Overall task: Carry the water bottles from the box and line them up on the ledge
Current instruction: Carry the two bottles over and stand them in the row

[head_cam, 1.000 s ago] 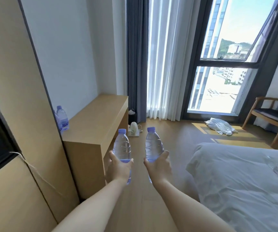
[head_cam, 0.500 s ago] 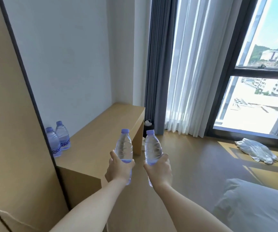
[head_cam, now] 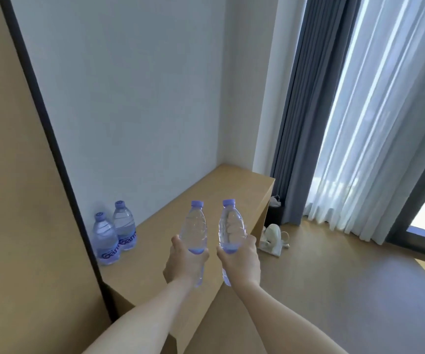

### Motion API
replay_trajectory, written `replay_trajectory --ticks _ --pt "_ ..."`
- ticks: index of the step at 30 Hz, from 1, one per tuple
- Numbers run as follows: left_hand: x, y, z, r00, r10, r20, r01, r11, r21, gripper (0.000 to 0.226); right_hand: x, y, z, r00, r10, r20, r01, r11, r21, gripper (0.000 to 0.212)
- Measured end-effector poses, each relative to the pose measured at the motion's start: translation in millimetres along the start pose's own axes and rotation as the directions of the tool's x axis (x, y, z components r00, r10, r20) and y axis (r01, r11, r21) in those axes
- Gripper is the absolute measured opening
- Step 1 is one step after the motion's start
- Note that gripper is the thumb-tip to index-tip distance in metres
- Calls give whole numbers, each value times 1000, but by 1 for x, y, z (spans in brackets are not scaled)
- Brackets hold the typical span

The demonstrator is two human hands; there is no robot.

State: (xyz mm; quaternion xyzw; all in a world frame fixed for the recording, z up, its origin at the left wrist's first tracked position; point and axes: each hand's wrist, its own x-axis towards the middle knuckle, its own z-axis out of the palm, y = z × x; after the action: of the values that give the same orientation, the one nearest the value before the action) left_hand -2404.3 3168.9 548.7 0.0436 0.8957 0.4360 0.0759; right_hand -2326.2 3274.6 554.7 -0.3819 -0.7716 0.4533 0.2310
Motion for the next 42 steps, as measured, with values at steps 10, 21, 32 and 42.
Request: replay_trajectory --ticks 10,21,32,42 --pt "90 -24 5 959 -187 -215 138 965 -224 69 91 -9 93 935 -115 335 77 989 127 40" --pt "153 -48 13 800 -441 -407 234 854 -465 55 164 -29 174 684 -290 670 371 928 23 58" --pt "154 -93 -8 654 -480 -585 228 862 -453 37 151 -32 237 532 -145 834 140 987 82 66" --pt "156 -129 -10 773 -416 -478 144 850 -507 36 149 -28 270 523 -72 850 115 993 13 49"
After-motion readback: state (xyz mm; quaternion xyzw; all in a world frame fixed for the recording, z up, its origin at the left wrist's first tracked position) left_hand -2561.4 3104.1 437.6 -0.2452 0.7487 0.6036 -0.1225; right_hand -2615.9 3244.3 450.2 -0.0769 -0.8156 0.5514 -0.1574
